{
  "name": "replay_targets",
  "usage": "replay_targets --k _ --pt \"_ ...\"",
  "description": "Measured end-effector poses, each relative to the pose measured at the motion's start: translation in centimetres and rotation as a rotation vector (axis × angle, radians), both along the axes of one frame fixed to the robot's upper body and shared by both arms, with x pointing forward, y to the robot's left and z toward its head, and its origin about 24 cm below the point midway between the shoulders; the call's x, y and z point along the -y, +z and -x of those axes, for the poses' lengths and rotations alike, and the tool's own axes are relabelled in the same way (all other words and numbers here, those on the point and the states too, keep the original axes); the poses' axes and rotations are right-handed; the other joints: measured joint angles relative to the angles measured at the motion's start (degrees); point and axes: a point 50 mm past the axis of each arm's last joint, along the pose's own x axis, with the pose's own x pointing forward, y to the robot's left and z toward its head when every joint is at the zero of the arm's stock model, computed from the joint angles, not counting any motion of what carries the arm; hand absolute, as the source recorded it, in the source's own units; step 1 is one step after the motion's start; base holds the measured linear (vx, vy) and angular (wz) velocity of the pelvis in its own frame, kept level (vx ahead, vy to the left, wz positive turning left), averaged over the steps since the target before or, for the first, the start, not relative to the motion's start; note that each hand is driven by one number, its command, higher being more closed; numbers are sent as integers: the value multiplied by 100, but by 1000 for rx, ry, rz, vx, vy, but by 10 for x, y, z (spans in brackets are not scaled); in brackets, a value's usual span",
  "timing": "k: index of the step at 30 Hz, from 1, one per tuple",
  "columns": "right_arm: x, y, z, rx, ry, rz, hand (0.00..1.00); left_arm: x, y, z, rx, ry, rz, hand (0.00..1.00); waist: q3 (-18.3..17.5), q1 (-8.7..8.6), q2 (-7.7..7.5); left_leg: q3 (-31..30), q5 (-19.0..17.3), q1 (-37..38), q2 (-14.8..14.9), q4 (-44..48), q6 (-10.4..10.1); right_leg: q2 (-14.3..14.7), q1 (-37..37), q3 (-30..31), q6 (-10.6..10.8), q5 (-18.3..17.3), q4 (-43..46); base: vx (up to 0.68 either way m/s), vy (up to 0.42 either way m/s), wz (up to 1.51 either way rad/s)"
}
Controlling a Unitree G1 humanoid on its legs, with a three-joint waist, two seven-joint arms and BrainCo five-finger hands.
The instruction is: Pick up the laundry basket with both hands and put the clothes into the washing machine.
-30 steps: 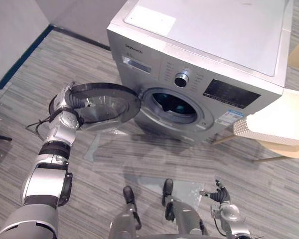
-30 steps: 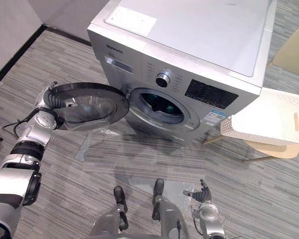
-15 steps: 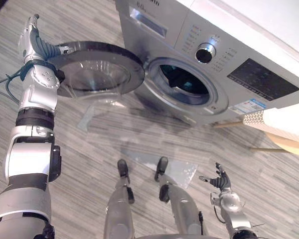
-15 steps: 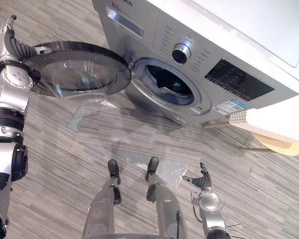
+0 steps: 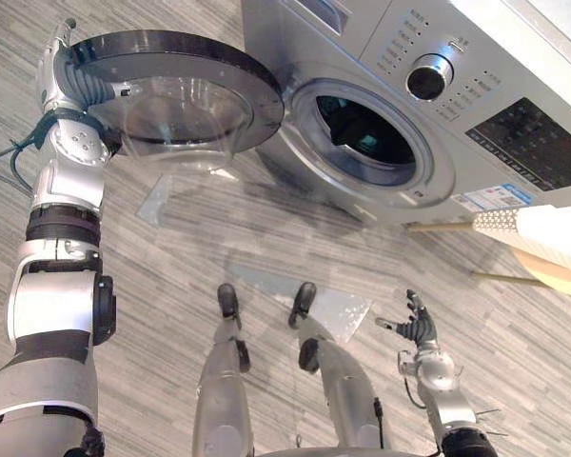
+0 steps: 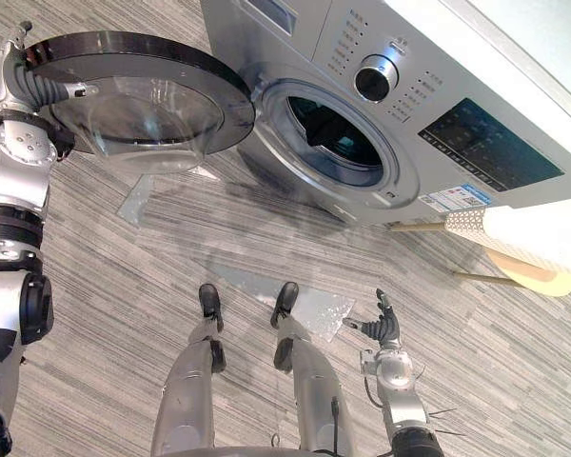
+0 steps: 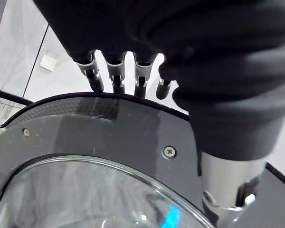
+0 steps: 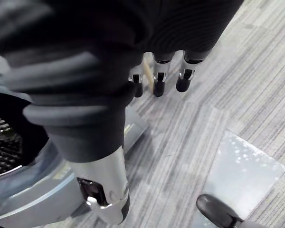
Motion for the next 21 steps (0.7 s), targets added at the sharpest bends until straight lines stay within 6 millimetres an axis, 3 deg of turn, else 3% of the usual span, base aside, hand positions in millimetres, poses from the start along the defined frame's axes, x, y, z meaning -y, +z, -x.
replay_targets --k 4,5,7,9,12,15,21 --pt "-4 -3 3 -14 12 9 0 16 -38 9 -41 -61 0 0 -45 62 74 7 -16 251 -46 -73 25 -36 253 -29 27 -21 -39 70 30 7" --pt "-4 -6 6 -35 15 20 0 25 -61 18 -67 -94 16 0 -99 117 154 -27 34 374 -98 -123 12 -72 358 -57 53 -39 -52 75 48 13" --pt "-3 -12 13 -71 8 25 0 38 -86 28 -100 -145 54 0 -171 179 261 -53 40 512 -149 -160 14 -104 500 -76 97 -70 -71 87 58 13" --pt "-2 -28 25 -158 9 39 0 57 -128 56 -156 -220 137 0 -322 196 401 -87 35 741 -232 -225 16 -168 712 -77 193 -138 -71 111 80 10" --pt "-2 -44 37 -248 -9 31 0 77 -166 89 -216 -291 288 0 -470 204 540 -173 34 912 -334 -375 23 -231 813 -66 262 -186 -54 60 62 6" --pt "-3 -53 45 -302 -20 24 0 77 -180 100 -246 -274 367 0 -477 196 550 -179 35 978 -388 -393 26 -241 841 -45 277 -197 -16 8 15 0" --pt "4 -64 56 -376 -65 13 0 73 -165 109 -56 -229 554 0 -486 167 572 -179 36 1134 -392 -390 28 -230 927 51 277 -196 39 -14 -2 -6"
